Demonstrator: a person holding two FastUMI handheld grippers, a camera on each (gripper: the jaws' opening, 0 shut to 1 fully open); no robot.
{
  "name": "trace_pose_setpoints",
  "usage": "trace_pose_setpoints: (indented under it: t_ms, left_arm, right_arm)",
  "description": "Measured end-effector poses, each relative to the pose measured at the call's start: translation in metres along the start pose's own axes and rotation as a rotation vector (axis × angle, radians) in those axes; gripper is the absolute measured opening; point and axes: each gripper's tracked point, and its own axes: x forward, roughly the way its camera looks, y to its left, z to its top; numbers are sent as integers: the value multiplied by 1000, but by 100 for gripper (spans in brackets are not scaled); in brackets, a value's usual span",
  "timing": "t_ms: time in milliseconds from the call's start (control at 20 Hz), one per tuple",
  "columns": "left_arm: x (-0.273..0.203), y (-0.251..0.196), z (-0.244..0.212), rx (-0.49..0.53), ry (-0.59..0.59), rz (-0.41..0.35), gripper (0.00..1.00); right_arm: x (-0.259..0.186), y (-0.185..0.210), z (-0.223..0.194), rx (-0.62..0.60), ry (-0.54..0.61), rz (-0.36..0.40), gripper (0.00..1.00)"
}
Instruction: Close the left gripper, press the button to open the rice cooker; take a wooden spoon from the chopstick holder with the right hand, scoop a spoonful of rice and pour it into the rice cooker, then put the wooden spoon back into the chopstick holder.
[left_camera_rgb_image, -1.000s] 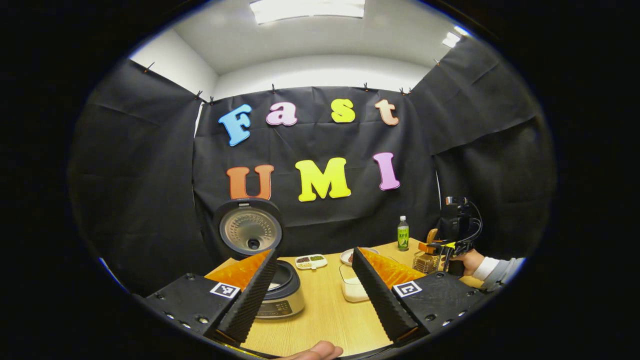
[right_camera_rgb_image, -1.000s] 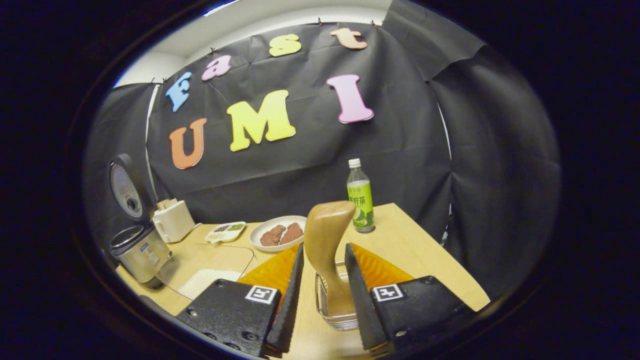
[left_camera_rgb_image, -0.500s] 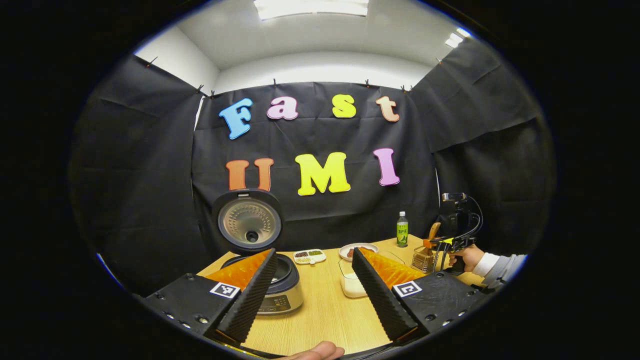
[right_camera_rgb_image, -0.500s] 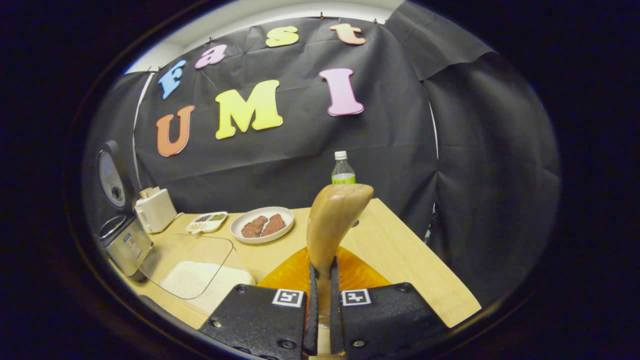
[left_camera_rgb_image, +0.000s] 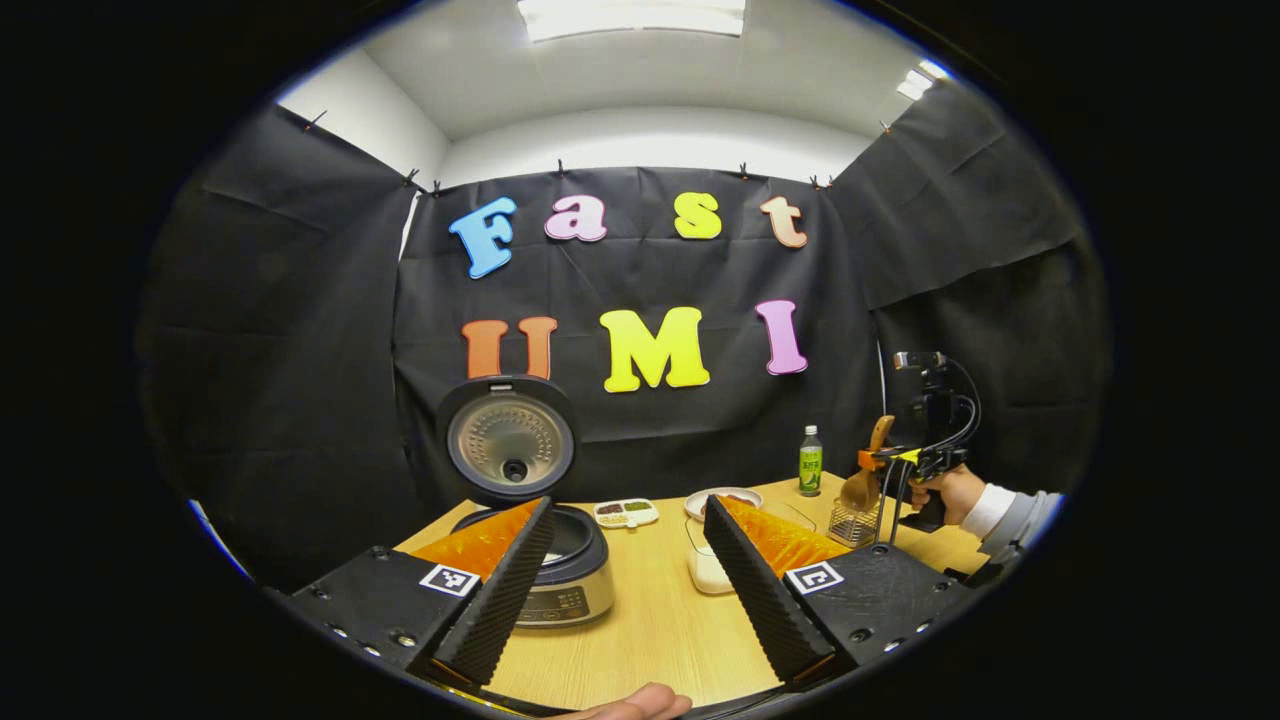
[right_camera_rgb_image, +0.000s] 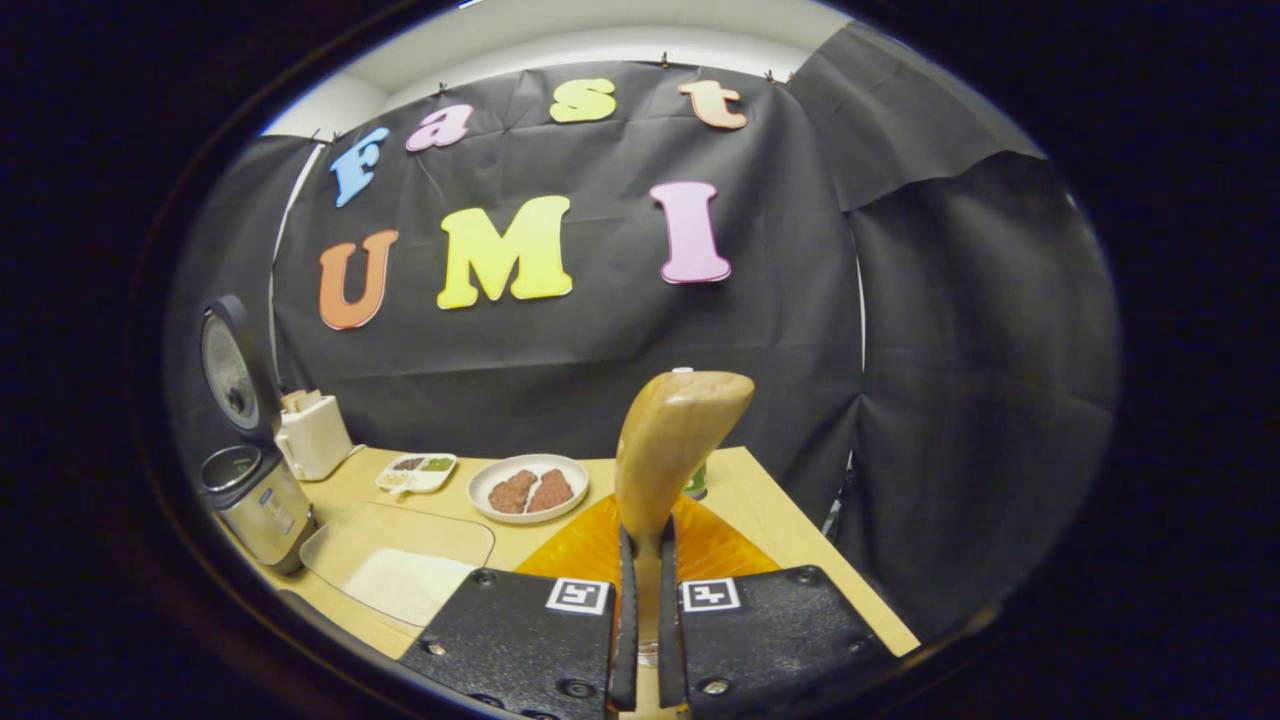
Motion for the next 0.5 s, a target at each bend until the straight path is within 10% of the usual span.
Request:
trace_pose_setpoints:
  t_ms: [500]
  left_arm:
    - [-27, 24, 4, 5, -29, 31, 96]
  right_arm:
    - [-23, 111, 40, 22, 4, 169, 13]
